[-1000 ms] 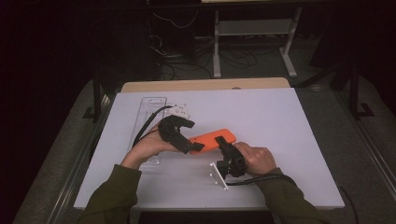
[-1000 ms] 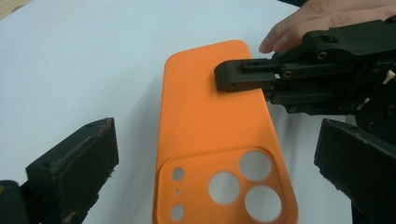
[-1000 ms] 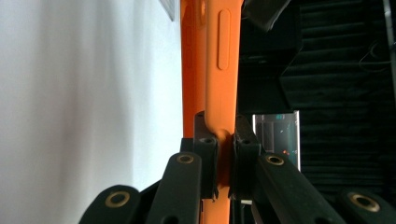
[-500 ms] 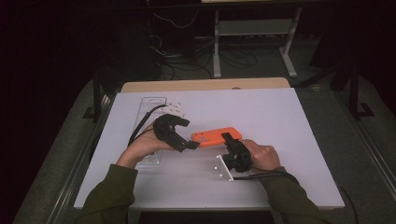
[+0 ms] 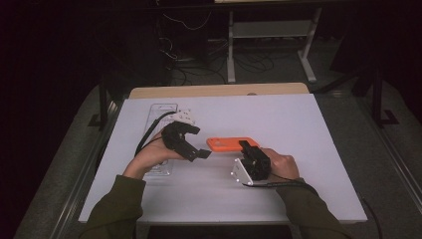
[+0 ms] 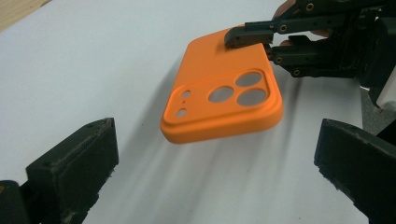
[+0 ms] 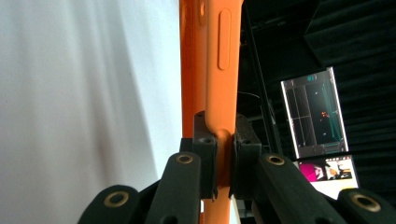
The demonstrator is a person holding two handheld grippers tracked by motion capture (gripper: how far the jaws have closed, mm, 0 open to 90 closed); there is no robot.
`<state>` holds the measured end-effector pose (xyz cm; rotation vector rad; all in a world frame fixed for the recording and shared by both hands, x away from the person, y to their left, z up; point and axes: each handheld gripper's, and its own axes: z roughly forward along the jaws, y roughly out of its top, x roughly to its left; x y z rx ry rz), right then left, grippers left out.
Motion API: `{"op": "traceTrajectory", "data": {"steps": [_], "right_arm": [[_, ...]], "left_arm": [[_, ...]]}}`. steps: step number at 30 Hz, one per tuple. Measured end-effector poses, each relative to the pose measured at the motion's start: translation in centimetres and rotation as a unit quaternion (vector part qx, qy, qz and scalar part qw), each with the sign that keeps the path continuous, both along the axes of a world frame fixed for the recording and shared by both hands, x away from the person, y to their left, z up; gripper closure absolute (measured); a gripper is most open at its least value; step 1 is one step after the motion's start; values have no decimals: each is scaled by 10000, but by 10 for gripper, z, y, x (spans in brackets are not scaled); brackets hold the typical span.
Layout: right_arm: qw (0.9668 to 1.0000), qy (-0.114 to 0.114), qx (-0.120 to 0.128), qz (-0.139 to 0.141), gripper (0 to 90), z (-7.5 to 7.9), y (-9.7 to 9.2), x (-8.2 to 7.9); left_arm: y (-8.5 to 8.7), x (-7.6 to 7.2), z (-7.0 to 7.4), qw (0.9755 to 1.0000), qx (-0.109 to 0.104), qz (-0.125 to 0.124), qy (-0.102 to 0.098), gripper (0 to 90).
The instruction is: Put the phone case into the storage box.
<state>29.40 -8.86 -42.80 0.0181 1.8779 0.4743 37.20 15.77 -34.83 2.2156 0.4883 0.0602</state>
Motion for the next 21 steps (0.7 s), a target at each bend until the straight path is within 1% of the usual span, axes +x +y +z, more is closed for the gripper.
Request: {"op": "traceTrajectory", "data": {"steps": [1, 4, 5, 7, 9, 10, 11, 13, 15, 16, 18, 19, 21], "right_arm": [[10000, 12, 10, -18, 816, 1, -1, 0], [9998, 103, 184, -51, 817, 0, -1, 2], [9998, 67, 185, -16, 817, 2, -2, 3], [9995, 169, 265, -66, 817, 1, -3, 3], [9995, 145, 281, -50, 817, 3, -3, 4], [9994, 177, 302, -53, 816, 3, -4, 5], [9991, 235, 342, -103, 816, 3, -4, 4], [9990, 228, 367, -104, 816, 4, -5, 6], [9987, 275, 414, -118, 815, 5, -5, 6], [9982, 353, 464, -160, 815, 4, -5, 6], [9981, 347, 492, -164, 815, 6, -6, 7], [9979, 352, 517, -175, 816, 6, -7, 8], [9973, 403, 583, -186, 816, 7, -7, 8]], "left_arm": [[0, 0, 0, 10000, -4, 3, 1, 0], [-1, 0, 0, 10000, 15, 3, 10, 0], [-1, 0, -1, 10000, 4, 15, 17, 0], [-1, 0, -1, 10000, 11, 18, 20, 0], [-1, -1, -1, 10000, -9, 57, 37, 0], [-1, -1, -2, 9999, -59, 97, 66, 0], [-1, -1, -2, 9999, -61, 100, 63, 0], [-1, -1, -1, 9999, -68, 98, 53, 0], [-1, -1, -1, 9999, -57, 102, 47, 0], [-1, -1, -1, 9999, -59, 104, 47, 0], [-1, 0, -1, 9999, -57, 94, 44, 0], [1, 1, 0, 10000, 47, 28, -4, 0], [1, 1, -1, 10000, -9, 82, 21, 0]]}}
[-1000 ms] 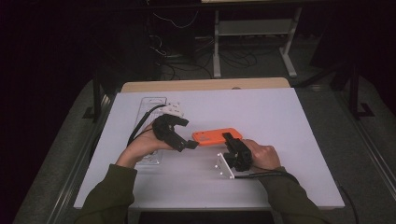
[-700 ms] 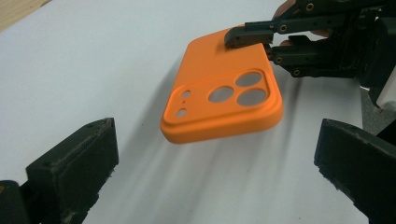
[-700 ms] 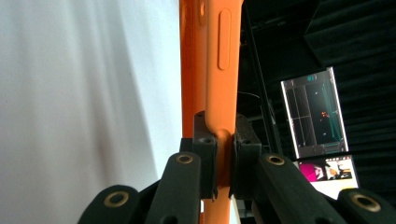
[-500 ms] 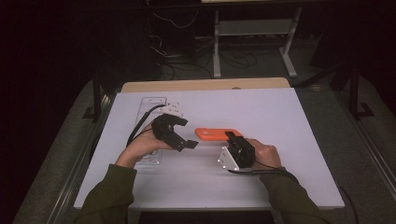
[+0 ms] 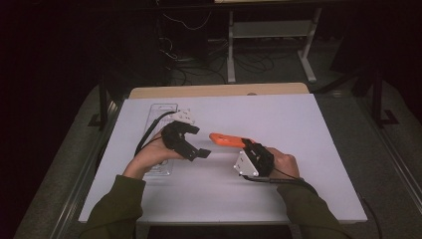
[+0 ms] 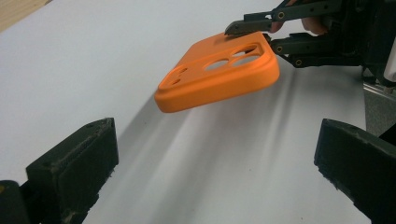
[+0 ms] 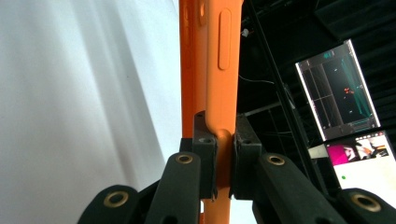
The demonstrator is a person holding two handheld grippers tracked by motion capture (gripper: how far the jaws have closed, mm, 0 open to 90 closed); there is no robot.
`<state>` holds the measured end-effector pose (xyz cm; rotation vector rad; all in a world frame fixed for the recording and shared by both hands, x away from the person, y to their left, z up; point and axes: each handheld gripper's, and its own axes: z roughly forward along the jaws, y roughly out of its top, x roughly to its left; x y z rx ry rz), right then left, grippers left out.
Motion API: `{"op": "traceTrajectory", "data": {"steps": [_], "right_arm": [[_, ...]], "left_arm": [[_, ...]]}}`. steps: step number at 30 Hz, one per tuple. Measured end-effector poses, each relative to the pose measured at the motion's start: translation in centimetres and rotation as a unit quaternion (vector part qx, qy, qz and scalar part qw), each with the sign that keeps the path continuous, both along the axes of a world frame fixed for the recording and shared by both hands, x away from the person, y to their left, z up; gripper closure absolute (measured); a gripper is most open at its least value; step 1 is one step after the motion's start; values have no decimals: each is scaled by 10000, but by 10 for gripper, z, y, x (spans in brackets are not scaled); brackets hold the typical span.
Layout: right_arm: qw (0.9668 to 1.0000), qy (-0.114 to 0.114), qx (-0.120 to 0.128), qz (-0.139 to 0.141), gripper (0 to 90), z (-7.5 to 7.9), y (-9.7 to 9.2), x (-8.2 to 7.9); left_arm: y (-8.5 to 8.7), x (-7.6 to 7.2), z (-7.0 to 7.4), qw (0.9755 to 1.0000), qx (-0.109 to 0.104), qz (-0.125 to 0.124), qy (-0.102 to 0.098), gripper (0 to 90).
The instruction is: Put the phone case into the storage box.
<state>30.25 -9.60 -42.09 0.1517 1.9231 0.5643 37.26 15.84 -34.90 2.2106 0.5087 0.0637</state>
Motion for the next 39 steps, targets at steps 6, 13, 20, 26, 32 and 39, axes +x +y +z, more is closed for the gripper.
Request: {"op": "traceTrajectory", "data": {"steps": [6, 13, 20, 26, 32, 39], "right_arm": [[9996, 162, 225, -102, 816, 3, -3, 3], [9962, 486, 672, -258, 816, 6, -7, 5], [9912, 737, 1038, -352, 816, 8, -10, 9], [9873, 922, 1220, -424, 816, 9, -12, 12], [9807, 1106, 1531, -501, 816, 11, -14, 15], [9715, 1336, 1862, -601, 816, 13, -17, 18]], "left_arm": [[1, 0, 0, 10000, 3, 25, 11, 0], [1, 2, 0, 10000, 0, -5, -49, 0], [1, 2, 0, 10000, 20, -26, -52, 0], [1, 2, 0, 10000, 8, 66, -19, 0], [1, 1, -1, 10000, 30, 41, 31, 0], [-1, 0, -2, 9999, 50, 53, 78, 0]]}}
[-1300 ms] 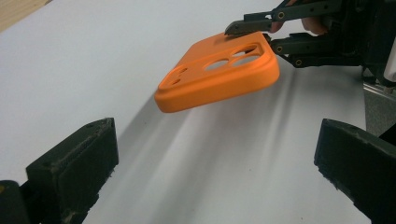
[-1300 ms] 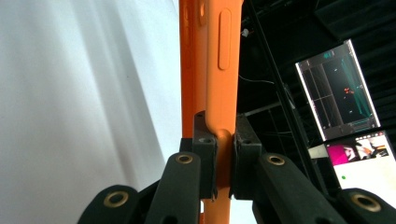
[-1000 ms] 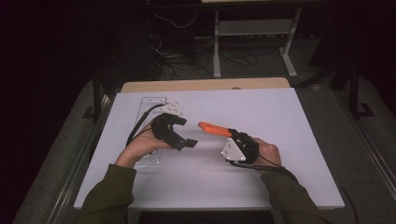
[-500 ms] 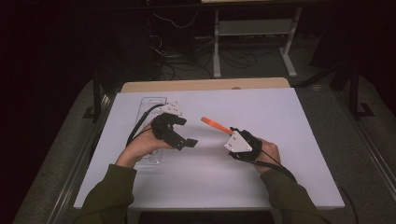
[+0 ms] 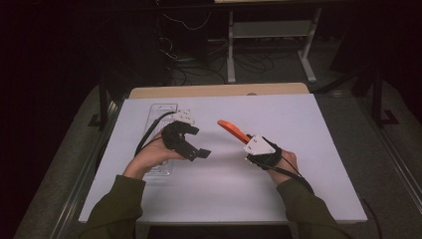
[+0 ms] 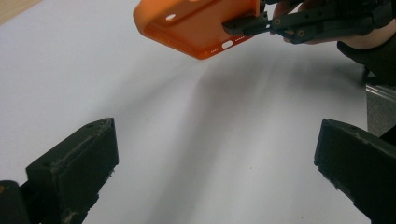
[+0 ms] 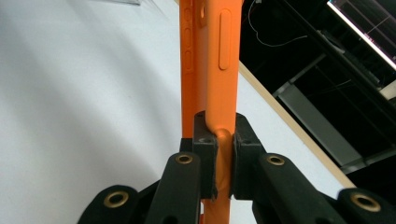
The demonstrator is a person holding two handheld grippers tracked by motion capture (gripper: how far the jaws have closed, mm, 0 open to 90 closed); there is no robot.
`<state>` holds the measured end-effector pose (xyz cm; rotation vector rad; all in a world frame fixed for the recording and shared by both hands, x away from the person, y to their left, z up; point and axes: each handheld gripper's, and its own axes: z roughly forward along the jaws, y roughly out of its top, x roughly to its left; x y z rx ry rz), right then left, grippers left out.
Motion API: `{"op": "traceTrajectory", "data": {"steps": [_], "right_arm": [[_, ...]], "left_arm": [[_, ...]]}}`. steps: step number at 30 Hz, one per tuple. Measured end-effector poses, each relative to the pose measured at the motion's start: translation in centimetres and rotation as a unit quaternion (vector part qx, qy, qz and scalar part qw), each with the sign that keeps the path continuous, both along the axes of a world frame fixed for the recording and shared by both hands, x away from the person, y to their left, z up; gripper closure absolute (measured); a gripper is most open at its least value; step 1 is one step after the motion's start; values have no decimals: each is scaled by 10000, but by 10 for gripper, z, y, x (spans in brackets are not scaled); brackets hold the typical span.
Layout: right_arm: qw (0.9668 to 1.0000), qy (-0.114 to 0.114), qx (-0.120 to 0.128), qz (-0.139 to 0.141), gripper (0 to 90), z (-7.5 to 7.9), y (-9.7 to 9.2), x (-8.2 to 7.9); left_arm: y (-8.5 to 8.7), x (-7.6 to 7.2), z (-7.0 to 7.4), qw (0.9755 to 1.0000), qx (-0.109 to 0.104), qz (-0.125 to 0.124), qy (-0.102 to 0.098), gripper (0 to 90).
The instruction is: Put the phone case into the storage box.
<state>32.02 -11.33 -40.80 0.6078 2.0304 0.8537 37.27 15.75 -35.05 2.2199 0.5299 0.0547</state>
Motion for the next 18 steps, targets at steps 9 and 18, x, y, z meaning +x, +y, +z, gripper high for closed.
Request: {"op": "traceTrajectory", "data": {"steps": [9, 18], "right_arm": [[9976, 374, 567, -147, 816, 2, -6, 6], [9904, 754, 1120, -312, 816, 2, -10, 9]], "left_arm": [[0, 0, 0, 9999, 15, -47, 98, 0], [-1, -1, -1, 9998, 22, -62, 166, 0]]}}
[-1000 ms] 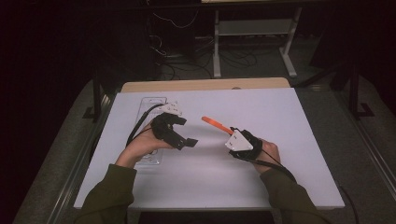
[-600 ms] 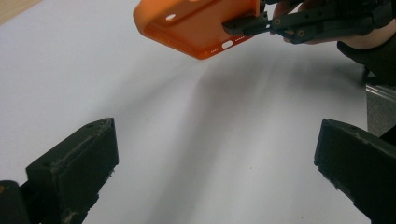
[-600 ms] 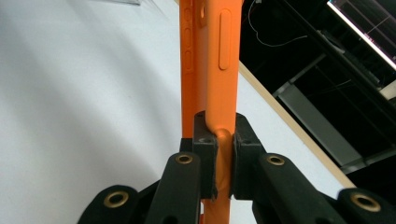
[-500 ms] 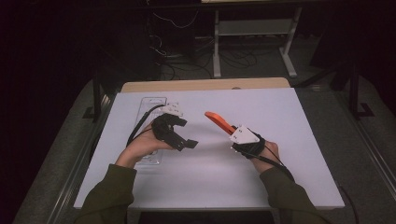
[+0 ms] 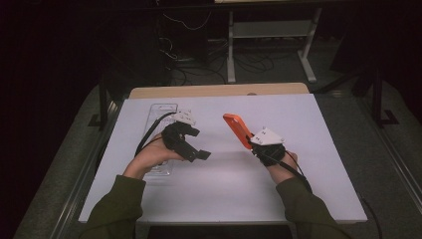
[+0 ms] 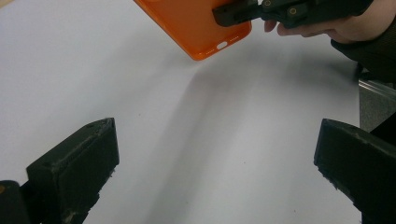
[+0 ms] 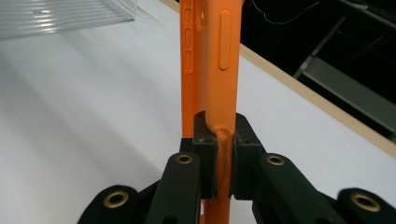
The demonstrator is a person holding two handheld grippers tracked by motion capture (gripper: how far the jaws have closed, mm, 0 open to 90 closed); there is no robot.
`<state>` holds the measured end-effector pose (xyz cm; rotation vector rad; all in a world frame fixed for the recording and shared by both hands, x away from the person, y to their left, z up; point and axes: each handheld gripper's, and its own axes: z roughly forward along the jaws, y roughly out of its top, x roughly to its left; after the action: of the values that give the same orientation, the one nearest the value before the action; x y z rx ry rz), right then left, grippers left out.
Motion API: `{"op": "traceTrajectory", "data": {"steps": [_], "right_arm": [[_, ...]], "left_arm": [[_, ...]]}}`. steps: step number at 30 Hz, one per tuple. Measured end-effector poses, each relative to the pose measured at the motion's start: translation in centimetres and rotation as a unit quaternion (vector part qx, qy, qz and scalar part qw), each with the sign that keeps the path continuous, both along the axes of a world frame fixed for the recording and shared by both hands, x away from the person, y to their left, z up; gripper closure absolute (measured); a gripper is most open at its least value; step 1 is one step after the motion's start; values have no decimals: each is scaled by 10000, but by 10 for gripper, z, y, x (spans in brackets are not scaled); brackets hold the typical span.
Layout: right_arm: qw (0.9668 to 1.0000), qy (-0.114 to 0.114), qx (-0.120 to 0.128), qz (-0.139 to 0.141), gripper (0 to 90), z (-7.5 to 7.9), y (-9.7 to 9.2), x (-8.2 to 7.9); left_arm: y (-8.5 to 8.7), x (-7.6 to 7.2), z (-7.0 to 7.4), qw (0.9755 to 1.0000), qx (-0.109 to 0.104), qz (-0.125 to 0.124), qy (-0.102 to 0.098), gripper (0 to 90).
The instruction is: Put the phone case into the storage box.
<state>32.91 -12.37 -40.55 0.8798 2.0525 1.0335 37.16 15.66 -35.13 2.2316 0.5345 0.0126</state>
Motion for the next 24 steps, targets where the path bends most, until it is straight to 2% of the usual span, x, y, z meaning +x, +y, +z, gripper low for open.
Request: {"op": "traceTrajectory", "data": {"steps": [6, 11, 18, 21, 24], "right_arm": [[9991, 175, 367, -72, 817, 1, -5, 4], [9967, 391, 692, -163, 816, 0, -8, 5], [9907, 694, 1132, -300, 816, -2, -11, 8], [9864, 805, 1385, -377, 817, -3, -14, 9], [9857, 807, 1426, -388, 817, -4, -14, 9]], "left_arm": [[-1, -1, -1, 10000, 48, -1, -11, 0], [-1, -1, -1, 10000, 51, 35, -26, 0], [0, 0, 0, 9999, 44, 79, -96, 0], [1, 1, 0, 9998, 58, 67, -162, 0], [1, 1, 0, 9998, 32, 117, -169, 0]]}}
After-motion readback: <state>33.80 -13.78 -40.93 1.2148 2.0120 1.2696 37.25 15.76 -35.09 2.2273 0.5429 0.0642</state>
